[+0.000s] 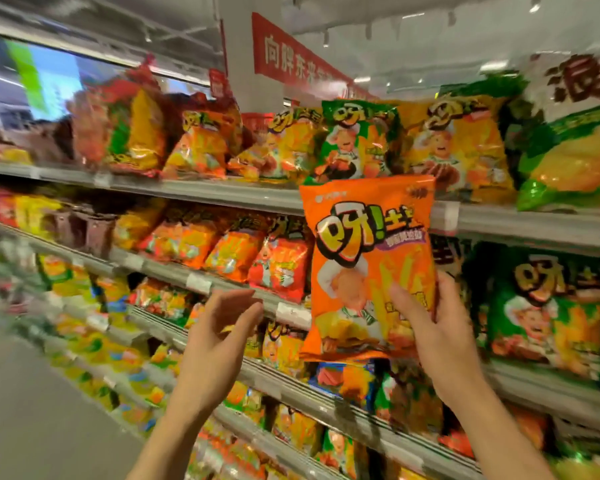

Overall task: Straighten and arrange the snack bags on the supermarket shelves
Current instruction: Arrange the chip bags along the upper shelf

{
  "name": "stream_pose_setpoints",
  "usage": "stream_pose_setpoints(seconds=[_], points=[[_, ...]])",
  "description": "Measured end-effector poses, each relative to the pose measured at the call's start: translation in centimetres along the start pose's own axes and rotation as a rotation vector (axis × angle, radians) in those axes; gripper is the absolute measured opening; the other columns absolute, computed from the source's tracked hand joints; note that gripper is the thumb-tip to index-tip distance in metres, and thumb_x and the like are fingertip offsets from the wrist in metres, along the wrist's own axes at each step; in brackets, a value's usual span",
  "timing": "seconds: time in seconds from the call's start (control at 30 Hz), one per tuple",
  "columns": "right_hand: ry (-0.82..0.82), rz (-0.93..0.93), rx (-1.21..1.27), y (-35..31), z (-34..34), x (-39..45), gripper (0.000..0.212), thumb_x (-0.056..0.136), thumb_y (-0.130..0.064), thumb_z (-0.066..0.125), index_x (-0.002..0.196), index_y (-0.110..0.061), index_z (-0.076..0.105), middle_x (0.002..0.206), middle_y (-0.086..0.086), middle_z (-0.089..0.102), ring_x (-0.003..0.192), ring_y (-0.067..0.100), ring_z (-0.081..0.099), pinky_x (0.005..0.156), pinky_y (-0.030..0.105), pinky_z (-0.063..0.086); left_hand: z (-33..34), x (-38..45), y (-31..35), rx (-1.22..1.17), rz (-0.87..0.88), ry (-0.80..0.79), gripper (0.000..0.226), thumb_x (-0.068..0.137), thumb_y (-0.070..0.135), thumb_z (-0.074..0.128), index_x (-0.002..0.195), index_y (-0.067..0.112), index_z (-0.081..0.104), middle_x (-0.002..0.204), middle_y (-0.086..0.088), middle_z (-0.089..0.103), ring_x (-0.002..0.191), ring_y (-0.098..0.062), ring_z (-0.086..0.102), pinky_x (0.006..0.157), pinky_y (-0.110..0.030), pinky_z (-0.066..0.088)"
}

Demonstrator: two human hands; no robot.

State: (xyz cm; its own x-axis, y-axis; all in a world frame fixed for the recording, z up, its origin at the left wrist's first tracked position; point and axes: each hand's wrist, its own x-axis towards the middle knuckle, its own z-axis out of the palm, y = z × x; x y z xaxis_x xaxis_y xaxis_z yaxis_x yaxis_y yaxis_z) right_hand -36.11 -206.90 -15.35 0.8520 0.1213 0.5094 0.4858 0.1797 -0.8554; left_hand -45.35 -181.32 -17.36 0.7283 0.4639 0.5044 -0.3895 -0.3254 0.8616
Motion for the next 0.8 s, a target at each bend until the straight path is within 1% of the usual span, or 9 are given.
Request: stream_pose_setpoints(seconds=[0.13,0.27,0.33,0.43,0.5,0.6,0.67,0.73,0.8], points=[[-0.02,-0.03,0.035,1.3,6.1,3.8,0.05,0.082,-0.057,0.076,0.124,-0.042,0.056,0.115,-0.018,0.072,0.102,0.004,0.072,0.076,0.018,0.059,-3.7,5.1,-0.3,0.077,0.036,-0.013,0.017,0.087,0.047,0.069,0.103,0.044,0.07,0.105,0.007,0.077,0.095,-0.012,0.074,0.086,-0.041,0.06],[-0.072,-0.058,0.024,2.7,11.8,6.5,0.052,0.083,-0.057,0.073,0.127,-0.038,0.054,0.115,-0.019,0.072,0.102,0.002,0.071,0.075,0.019,0.059,-7.1,9.3,-1.5,0.092,0.065,0.027,0.028,0.079,0.058,0.067,0.103,0.044,0.07,0.104,0.01,0.077,0.095,-0.011,0.073,0.087,-0.04,0.059],[-0.084,-0.051,0.023,3.5,14.0,7.3,0.05,0.083,-0.057,0.073,0.126,-0.041,0.054,0.116,-0.018,0.072,0.104,0.003,0.071,0.077,0.022,0.06,-8.5,10.9,-2.5,0.088,0.062,0.028,0.027,0.08,0.057,0.067,0.104,0.045,0.07,0.104,0.009,0.077,0.095,-0.01,0.074,0.086,-0.04,0.06],[-0.09,-0.042,-0.011,4.2,16.5,8.3,0.049,0.081,-0.061,0.072,0.124,-0.046,0.053,0.116,-0.021,0.071,0.104,0.001,0.07,0.076,0.018,0.059,-10.1,13.3,-4.2,0.062,0.057,0.045,0.028,0.081,0.056,0.068,0.105,0.041,0.07,0.104,0.006,0.077,0.096,-0.014,0.074,0.086,-0.044,0.06],[-0.068,-0.043,-0.056,4.5,18.0,9.0,0.048,0.08,-0.064,0.07,0.123,-0.05,0.052,0.116,-0.024,0.07,0.103,-0.002,0.07,0.073,0.02,0.059,-11.2,15.1,-5.3,0.048,0.059,0.047,0.029,0.081,0.058,0.068,0.105,0.041,0.07,0.105,0.008,0.077,0.096,-0.014,0.074,0.086,-0.046,0.06],[-0.013,-0.058,-0.094,4.8,19.6,9.6,0.051,0.08,-0.067,0.07,0.124,-0.048,0.054,0.116,-0.023,0.07,0.103,-0.003,0.069,0.082,0.026,0.054,-12.1,17.7,-6.4,0.039,0.063,0.024,0.03,0.08,0.06,0.067,0.105,0.044,0.07,0.107,0.012,0.075,0.097,-0.01,0.073,0.087,-0.044,0.06],[0.041,-0.077,-0.137,5.0,21.1,10.0,0.049,0.082,-0.066,0.071,0.124,-0.048,0.054,0.116,-0.026,0.069,0.103,-0.006,0.067,0.082,0.026,0.051,-13.2,19.9,-7.2,0.011,0.076,-0.001,0.028,0.08,0.061,0.068,0.104,0.046,0.07,0.107,0.014,0.075,0.098,-0.011,0.073,0.088,-0.045,0.059],[0.086,-0.082,-0.16,5.1,22.7,10.4,0.046,0.085,-0.061,0.071,0.125,-0.048,0.054,0.117,-0.026,0.069,0.104,-0.006,0.067,0.083,0.026,0.05,-14.1,22.5,-7.9,-0.021,0.084,-0.044,0.022,0.083,0.055,0.07,0.103,0.045,0.07,0.107,0.013,0.074,0.1,-0.016,0.073,0.091,-0.049,0.058],[0.125,-0.073,-0.19,5.1,24.4,10.7,0.046,0.085,-0.055,0.069,0.127,-0.046,0.053,0.117,-0.026,0.069,0.103,-0.006,0.067,0.083,0.027,0.051,-15.0,25.1,-8.5,-0.018,0.106,-0.094,0.013,0.09,0.042,0.073,0.103,0.042,0.07,0.106,0.013,0.075,0.101,-0.013,0.072,0.091,-0.048,0.058]])
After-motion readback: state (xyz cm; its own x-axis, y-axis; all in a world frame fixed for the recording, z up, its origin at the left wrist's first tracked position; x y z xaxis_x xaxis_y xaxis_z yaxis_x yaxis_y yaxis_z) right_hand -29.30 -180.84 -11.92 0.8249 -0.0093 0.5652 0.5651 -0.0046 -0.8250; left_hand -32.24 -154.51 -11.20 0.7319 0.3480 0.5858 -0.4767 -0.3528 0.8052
